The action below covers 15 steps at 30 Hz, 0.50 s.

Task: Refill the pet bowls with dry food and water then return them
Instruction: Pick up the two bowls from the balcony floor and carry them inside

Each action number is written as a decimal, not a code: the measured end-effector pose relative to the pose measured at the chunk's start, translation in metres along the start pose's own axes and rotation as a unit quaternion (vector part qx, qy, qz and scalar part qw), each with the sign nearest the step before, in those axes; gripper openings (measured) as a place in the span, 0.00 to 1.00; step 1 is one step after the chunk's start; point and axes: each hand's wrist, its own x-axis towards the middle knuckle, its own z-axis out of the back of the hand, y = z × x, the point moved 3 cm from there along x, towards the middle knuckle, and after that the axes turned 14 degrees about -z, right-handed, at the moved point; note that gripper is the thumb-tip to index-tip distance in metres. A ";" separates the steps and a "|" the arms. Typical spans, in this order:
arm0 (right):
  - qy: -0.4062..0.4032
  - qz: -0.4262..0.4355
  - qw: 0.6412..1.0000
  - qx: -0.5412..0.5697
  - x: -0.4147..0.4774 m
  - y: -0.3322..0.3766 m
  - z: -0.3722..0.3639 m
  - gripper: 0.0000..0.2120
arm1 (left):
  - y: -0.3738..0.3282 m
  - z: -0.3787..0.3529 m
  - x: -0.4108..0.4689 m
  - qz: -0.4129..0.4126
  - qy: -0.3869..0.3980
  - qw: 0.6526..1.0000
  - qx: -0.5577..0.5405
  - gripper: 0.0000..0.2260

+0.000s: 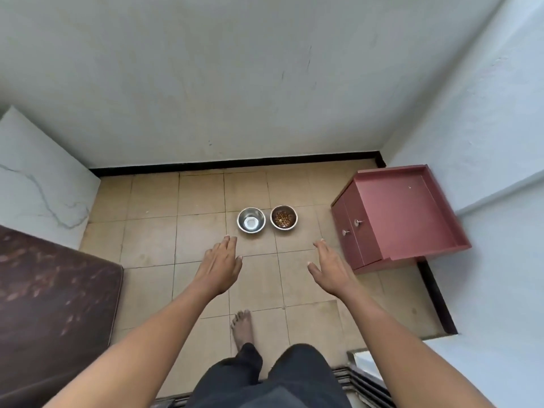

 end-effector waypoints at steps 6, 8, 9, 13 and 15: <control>0.015 -0.007 1.000 -0.018 0.065 0.021 0.021 0.31 | 0.037 0.025 0.068 0.010 0.001 1.000 -0.018 0.21; 0.031 -0.009 0.999 -0.019 0.090 0.024 0.025 0.31 | 0.046 0.027 0.091 0.015 0.010 0.999 -0.026 0.21; 0.039 -0.015 0.999 -0.019 0.115 0.027 0.027 0.31 | 0.055 0.027 0.112 0.025 0.014 0.999 -0.031 0.21; 0.043 -0.020 0.999 -0.009 0.174 0.033 0.030 0.29 | 0.070 0.022 0.160 0.040 0.012 0.998 -0.054 0.22; 0.057 -0.033 0.998 0.006 0.227 0.030 0.013 0.28 | 0.085 0.000 0.204 0.049 0.021 0.996 -0.071 0.23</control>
